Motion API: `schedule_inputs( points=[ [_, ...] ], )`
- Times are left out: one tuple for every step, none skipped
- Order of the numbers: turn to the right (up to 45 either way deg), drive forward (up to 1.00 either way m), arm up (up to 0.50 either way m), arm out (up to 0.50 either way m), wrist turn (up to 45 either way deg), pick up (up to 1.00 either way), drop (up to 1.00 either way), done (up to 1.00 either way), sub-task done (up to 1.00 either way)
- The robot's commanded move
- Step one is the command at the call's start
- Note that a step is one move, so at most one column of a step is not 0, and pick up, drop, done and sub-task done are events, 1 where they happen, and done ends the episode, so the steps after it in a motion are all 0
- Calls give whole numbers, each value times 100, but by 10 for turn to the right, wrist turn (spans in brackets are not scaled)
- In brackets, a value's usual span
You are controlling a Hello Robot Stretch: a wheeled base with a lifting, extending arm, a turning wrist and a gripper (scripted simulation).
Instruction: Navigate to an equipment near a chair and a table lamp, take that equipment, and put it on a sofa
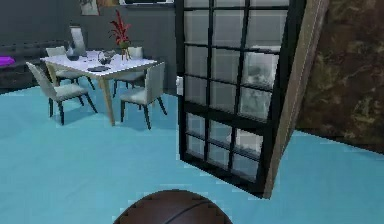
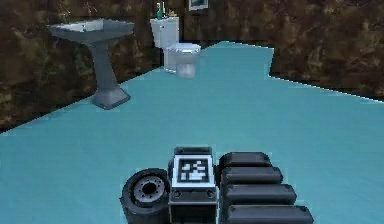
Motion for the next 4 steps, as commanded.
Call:
schedule_inputs(
  points=[
    [-360, 0, 0, 0, 0, 0, 0, 0, 0],
    [-30, 0, 0, 0, 0, 0, 0, 0, 0],
    [0, 100, 0, 0, 0, 0, 0, 0, 0],
    [0, 30, 0, 0, 0, 0, 0, 0, 0]
  ],
)
